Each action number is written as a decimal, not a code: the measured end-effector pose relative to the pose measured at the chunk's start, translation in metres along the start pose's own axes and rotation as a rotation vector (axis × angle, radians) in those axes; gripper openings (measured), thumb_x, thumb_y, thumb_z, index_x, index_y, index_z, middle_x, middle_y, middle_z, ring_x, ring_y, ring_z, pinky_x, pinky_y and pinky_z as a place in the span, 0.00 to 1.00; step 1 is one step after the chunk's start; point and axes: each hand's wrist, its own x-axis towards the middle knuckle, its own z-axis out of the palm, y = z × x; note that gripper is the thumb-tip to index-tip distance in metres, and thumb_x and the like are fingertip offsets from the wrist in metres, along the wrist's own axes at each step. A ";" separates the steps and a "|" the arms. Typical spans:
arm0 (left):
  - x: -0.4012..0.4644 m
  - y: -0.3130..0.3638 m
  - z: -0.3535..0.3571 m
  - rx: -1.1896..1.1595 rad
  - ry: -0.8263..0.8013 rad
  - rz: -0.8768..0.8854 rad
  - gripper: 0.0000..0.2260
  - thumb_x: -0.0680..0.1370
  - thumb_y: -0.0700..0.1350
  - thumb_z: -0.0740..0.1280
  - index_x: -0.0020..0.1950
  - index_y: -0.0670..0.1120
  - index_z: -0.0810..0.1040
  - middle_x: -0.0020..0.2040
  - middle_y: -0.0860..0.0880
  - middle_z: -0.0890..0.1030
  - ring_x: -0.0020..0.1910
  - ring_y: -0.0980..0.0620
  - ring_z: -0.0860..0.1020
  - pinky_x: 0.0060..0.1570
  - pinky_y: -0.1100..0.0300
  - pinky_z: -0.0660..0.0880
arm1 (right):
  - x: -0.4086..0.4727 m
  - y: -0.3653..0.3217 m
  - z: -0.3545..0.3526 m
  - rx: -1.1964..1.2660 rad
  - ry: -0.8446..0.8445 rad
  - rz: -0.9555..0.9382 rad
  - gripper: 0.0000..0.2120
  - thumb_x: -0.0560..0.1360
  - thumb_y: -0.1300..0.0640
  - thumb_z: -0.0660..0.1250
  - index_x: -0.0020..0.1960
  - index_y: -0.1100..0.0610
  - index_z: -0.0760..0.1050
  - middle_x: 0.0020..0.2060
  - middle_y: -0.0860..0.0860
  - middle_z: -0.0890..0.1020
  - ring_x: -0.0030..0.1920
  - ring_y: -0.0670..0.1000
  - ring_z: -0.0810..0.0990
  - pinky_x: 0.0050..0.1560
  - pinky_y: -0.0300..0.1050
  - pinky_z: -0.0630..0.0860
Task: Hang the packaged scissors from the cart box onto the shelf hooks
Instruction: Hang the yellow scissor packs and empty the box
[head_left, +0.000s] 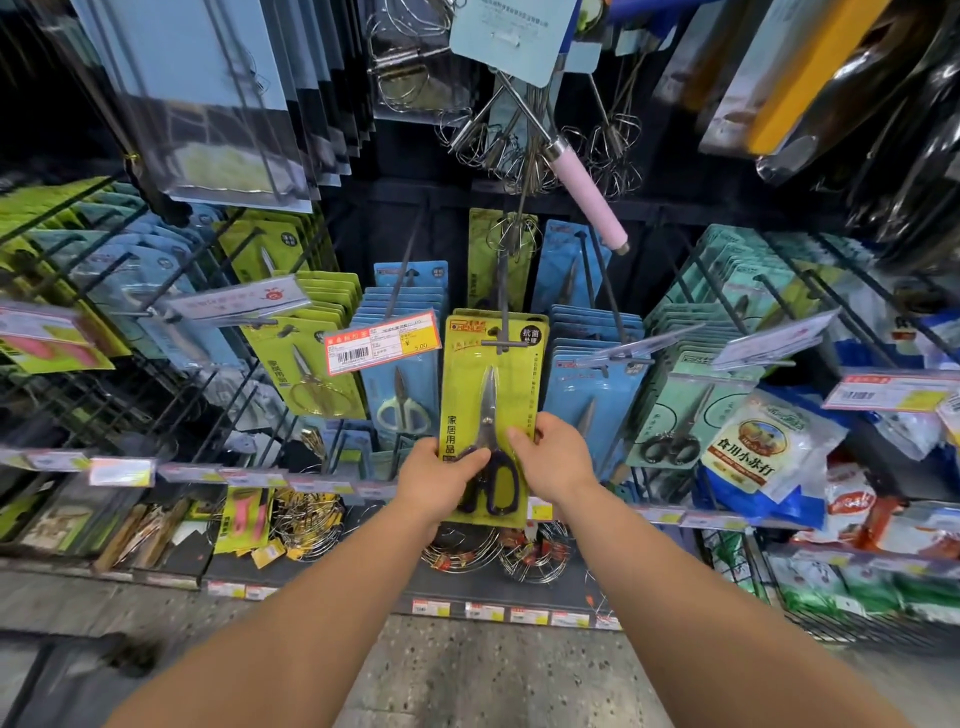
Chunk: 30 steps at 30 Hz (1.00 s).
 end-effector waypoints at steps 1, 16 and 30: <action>0.002 0.000 0.001 0.005 0.002 -0.008 0.09 0.75 0.46 0.74 0.53 0.44 0.80 0.43 0.53 0.81 0.40 0.61 0.77 0.33 0.69 0.69 | 0.002 0.000 0.000 -0.013 0.009 0.007 0.12 0.81 0.50 0.62 0.50 0.60 0.74 0.39 0.51 0.77 0.43 0.53 0.76 0.42 0.43 0.68; -0.014 -0.011 -0.020 0.735 -0.002 0.042 0.30 0.76 0.59 0.68 0.74 0.49 0.67 0.70 0.44 0.72 0.67 0.43 0.73 0.65 0.48 0.72 | -0.023 0.020 0.011 -0.371 -0.206 -0.015 0.24 0.80 0.47 0.63 0.73 0.54 0.67 0.68 0.55 0.74 0.65 0.57 0.75 0.63 0.48 0.73; -0.089 -0.046 -0.124 0.904 0.186 -0.102 0.24 0.76 0.61 0.65 0.68 0.50 0.72 0.64 0.45 0.76 0.64 0.42 0.75 0.61 0.50 0.73 | -0.076 -0.074 0.103 -0.739 -0.445 -0.592 0.18 0.77 0.48 0.63 0.66 0.47 0.73 0.64 0.55 0.76 0.65 0.59 0.72 0.61 0.52 0.70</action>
